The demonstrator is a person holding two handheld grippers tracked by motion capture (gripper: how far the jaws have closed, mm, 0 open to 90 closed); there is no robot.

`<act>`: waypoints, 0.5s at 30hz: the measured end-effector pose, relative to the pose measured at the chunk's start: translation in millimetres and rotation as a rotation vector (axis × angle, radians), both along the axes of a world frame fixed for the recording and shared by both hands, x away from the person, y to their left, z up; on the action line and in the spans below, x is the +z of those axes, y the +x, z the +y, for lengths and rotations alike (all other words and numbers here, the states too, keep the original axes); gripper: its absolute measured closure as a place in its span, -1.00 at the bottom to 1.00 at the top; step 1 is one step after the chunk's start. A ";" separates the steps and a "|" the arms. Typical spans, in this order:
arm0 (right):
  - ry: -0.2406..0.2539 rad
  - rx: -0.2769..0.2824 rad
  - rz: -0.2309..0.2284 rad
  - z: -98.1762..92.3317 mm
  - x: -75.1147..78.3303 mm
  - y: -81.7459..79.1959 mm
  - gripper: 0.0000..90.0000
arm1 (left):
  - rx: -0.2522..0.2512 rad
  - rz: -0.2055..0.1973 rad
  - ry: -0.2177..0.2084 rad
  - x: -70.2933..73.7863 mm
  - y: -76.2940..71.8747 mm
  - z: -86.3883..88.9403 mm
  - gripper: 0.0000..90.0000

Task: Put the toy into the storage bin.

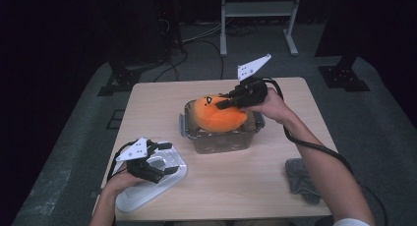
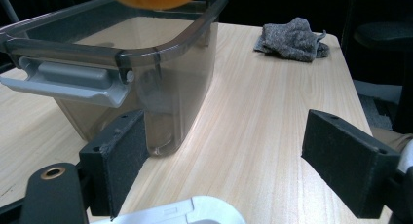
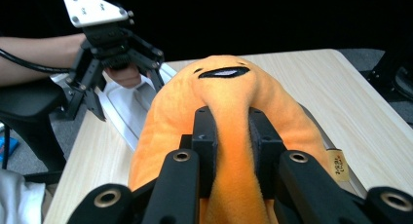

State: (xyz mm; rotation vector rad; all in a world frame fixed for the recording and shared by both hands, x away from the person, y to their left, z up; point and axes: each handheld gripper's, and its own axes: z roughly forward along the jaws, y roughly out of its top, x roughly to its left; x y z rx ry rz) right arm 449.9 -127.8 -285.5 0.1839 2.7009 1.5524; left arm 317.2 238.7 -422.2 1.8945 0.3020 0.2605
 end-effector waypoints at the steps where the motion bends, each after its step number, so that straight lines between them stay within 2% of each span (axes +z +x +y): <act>1: -0.002 0.000 0.003 0.4 -1.8 1.4 0.70 | 0.000 0.002 -0.002 0.0 -0.2 0.3 -0.65; 6: -0.023 -0.001 0.005 1.0 -7.4 6.8 0.70 | -0.002 0.001 0.000 0.1 -1.2 1.1 -0.65; 15: -0.033 -0.009 0.016 -0.9 -15.7 13.9 0.69 | 0.003 -0.001 0.003 0.7 -2.3 1.3 -0.65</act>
